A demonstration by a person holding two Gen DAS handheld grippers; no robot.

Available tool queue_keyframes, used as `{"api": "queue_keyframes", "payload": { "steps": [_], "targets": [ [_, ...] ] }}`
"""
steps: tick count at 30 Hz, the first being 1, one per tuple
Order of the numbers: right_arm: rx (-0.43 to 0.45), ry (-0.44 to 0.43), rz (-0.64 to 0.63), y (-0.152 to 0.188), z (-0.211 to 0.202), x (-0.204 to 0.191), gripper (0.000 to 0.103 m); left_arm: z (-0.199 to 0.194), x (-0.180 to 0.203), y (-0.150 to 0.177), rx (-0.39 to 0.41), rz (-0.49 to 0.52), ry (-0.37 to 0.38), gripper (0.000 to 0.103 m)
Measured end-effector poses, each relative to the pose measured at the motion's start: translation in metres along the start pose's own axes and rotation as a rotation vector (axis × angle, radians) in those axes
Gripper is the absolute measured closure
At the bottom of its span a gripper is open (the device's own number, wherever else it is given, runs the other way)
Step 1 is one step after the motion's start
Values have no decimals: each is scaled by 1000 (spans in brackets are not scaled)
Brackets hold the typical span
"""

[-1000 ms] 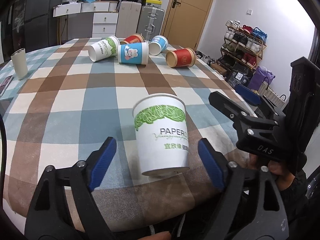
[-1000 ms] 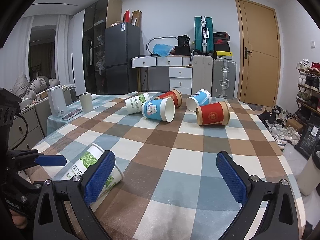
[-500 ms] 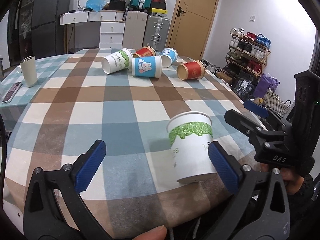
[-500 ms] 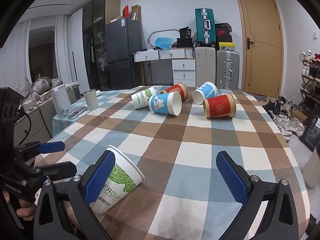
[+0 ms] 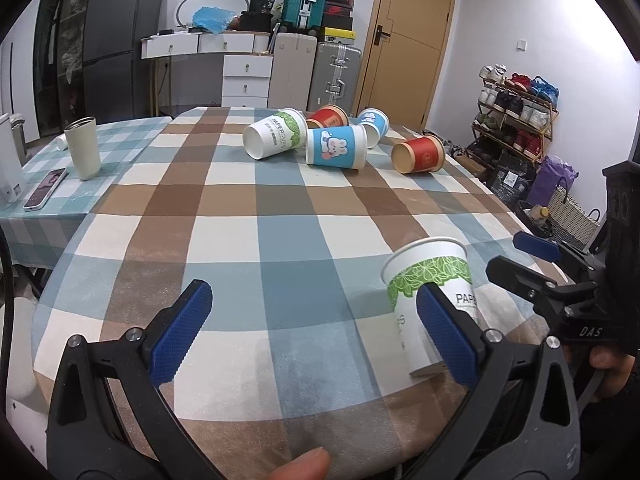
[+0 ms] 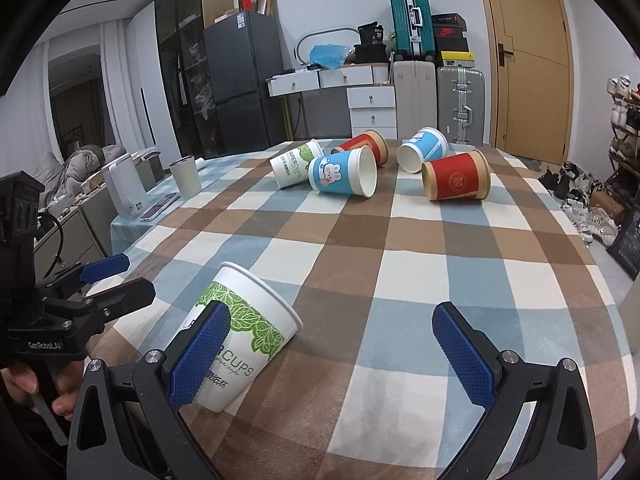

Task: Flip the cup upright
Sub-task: 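Open the left gripper while the right gripper grasps the white cup body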

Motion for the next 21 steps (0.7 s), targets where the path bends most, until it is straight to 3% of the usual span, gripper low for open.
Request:
{"api": "queue_keyframes", "payload": {
  "steps": [9, 15, 21],
  "targets": [
    [-117, -71, 77, 0, 17, -6, 0, 4, 2, 4, 50, 48, -29, 1],
    [-156, -169, 167, -3, 22, -7, 1, 8, 1, 5, 48, 52, -37, 1],
    [-212, -245, 260, -6, 31, -9, 7, 10, -1, 5, 44, 45, -42, 1]
  ]
}}
Point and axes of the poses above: each gripper's, at about its wrist camera, not at the fingertips, and z roughly the way its jaws point, x to its right, y to its underside, the point moved 3 cm from there along z, roughly the way its jaws point, and after that the axes turned 3 degrees about -z, right-handed, at the moved point
